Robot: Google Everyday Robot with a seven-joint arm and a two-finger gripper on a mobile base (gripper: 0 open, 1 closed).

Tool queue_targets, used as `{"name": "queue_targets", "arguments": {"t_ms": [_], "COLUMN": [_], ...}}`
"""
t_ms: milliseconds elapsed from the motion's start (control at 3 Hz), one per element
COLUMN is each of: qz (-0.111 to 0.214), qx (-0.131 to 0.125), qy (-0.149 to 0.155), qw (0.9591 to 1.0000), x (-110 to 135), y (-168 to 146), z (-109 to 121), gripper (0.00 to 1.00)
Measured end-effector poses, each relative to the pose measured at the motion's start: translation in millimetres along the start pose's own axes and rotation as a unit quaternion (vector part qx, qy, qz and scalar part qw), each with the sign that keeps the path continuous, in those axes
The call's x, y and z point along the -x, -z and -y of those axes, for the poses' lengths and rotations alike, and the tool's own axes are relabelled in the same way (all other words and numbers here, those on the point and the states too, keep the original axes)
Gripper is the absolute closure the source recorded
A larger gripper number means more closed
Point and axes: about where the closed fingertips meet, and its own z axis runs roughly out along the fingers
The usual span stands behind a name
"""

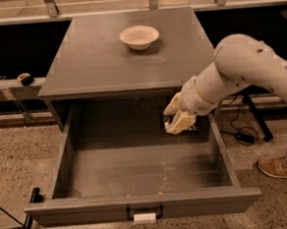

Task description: Pick rxbar chocolate from top drawer and place on counter

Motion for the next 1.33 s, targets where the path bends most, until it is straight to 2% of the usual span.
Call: {"name": "queue_targets", "arguments": {"t_ms": [333, 667, 1000, 1333], "qz": [-0.027, -0.003, 0.02, 0.034], "qx": [-0.036, -0.077, -0.122, -0.151], "qy": [-0.068, -0.164, -0.209, -0.243], "qw": [0.9967, 0.9835, 0.9701, 0.9576], "x": [-17, -39, -41, -37], "y": [40, 87, 130, 148], "z": [56, 118, 158, 184], "gripper": [1.0, 1.0, 1.0, 1.0]}}
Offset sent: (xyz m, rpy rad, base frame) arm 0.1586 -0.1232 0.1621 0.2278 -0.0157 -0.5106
